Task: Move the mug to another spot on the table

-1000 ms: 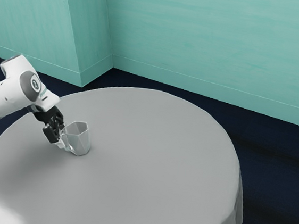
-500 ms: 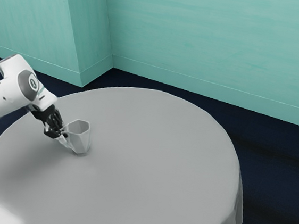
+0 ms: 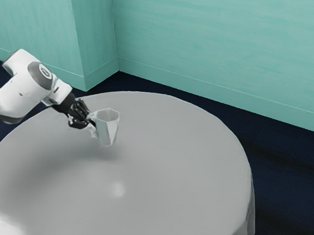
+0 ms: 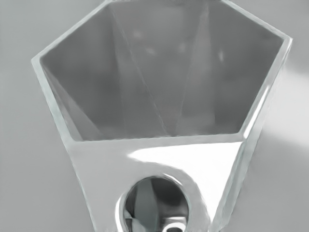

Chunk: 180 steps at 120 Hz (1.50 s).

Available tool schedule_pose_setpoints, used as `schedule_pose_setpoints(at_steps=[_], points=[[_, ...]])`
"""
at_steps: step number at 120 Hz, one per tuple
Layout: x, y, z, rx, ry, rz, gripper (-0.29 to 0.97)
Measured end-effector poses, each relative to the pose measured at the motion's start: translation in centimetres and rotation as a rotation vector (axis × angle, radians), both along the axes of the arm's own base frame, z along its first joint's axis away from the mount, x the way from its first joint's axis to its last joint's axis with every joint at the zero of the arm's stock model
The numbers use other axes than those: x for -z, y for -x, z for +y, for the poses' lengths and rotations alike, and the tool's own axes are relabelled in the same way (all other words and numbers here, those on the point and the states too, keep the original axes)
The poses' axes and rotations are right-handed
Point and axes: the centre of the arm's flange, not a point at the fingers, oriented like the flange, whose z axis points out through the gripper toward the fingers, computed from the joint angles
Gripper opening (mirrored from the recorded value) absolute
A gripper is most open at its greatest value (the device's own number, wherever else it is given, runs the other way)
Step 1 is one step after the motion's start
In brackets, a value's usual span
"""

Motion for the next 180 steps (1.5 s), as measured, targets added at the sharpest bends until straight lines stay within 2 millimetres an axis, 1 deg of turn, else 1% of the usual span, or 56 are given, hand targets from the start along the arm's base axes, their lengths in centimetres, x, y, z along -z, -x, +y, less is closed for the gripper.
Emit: schedule_pose_setpoints(at_steps=[8, 16, 29, 40, 50, 63, 78, 94, 115, 122, 135, 147, 161, 168, 172, 180], points=[[-0.2, -1.0, -0.5, 0.013, 0.006, -0.023, -0.07], [0.3, -2.8, -1.3, 0.035, 0.011, -0.042, -0.08], [1.6, -5.3, -2.2, 0.066, 0.016, -0.06, -0.08], [3.1, -6.0, -2.3, 0.073, 0.025, -0.057, -0.07], [4.7, -6.0, -2.3, 0.079, 0.03, -0.043, -0.07], [6.0, -6.0, -2.3, 0.089, 0.032, -0.032, -0.07], [6.5, -6.0, -2.7, 0.104, 0.033, -0.033, -0.06], [6.9, -5.9, -2.8, 0.12, 0.032, -0.028, 0.03], [7.7, -5.8, -2.8, 0.131, 0.037, -0.012, 0.1], [7.8, -5.8, -2.8, 0.133, 0.038, -0.01, 0.15], [7.8, -5.7, -2.7, 0.133, 0.039, -0.008, 0.35], [7.7, -5.7, -2.7, 0.134, 0.042, -0.009, 0.47], [7.6, -5.4, -2.7, 0.134, 0.05, -0.007, 0.56], [7.3, -4.8, -2.6, 0.132, 0.057, -0.003, 0.59], [6.9, -4.4, -2.4, 0.128, 0.061, -0.003, 0.6], [5.4, -3.1, -2.0, 0.122, 0.068, -0.01, 0.62]])
